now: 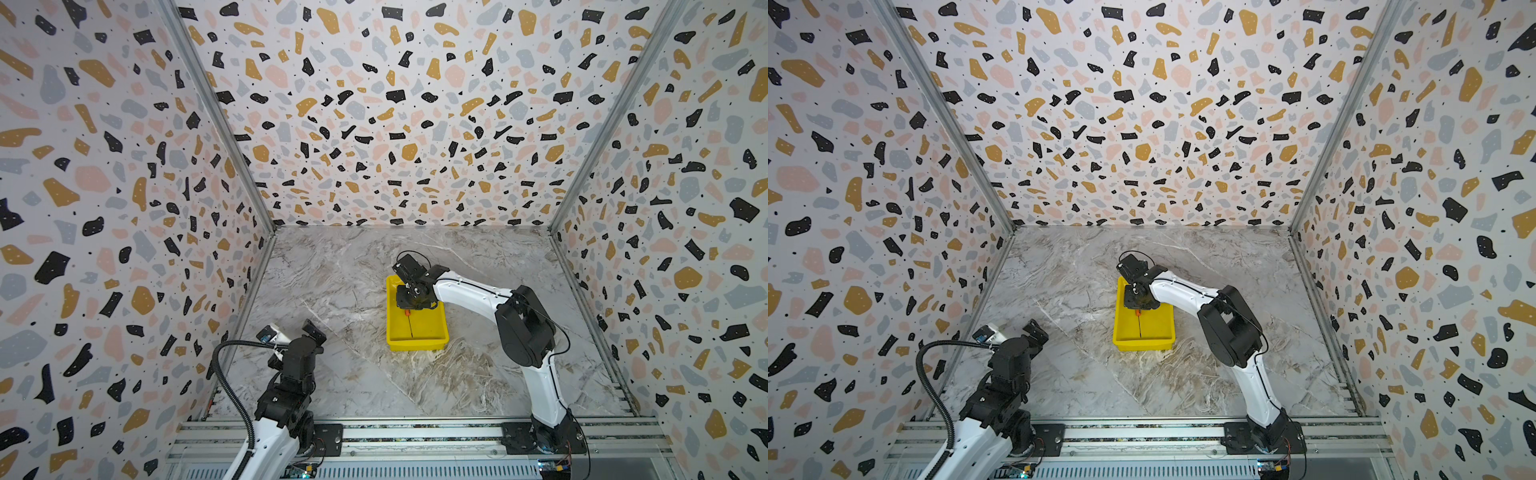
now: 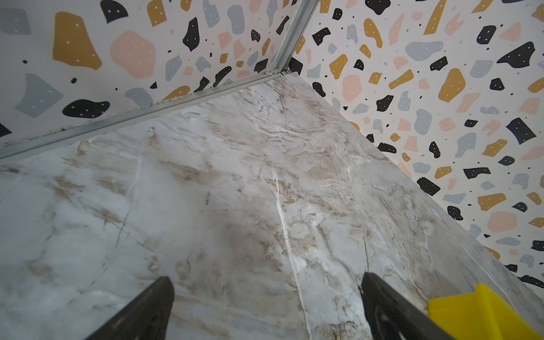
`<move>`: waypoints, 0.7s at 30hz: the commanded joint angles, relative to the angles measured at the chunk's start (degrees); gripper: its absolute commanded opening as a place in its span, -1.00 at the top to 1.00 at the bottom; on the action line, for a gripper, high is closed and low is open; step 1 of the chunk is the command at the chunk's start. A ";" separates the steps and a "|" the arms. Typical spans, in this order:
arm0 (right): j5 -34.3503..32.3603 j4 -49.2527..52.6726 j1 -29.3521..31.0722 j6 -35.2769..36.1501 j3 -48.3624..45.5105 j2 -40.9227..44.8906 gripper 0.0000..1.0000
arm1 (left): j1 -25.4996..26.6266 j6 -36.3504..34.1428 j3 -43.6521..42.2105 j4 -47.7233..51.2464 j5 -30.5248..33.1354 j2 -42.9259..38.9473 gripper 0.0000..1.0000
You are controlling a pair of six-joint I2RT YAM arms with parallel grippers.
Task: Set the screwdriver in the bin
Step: 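Lower the screwdriver into the yellow bin and open the right gripper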
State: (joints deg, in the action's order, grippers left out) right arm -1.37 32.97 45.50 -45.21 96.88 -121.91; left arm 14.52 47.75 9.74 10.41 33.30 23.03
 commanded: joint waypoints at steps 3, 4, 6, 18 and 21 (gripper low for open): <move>3.02 0.34 0.21 -3.02 4.10 -0.69 0.71 | -0.02 -0.28 -0.69 -1.67 -0.08 -0.70 -0.99; 3.11 0.34 0.22 -3.29 4.18 -0.55 0.70 | -0.04 -0.30 -0.68 -1.71 -0.08 -0.72 -0.99; 3.52 0.02 0.25 -3.66 3.84 -0.27 0.69 | -0.03 -0.37 -0.73 -1.71 -0.16 -0.71 -0.99; 4.72 -1.51 -0.31 -3.81 2.46 0.64 0.36 | -0.03 -0.24 -0.68 -1.52 -0.08 -1.22 -1.00; 6.20 -3.44 -0.58 -2.50 0.63 2.77 0.02 | -0.02 -0.28 -0.86 -1.80 -0.17 -1.23 -0.99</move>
State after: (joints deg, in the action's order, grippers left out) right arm 3.70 30.50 45.25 -48.56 98.50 -122.50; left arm 14.52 47.75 9.69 10.39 33.30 22.24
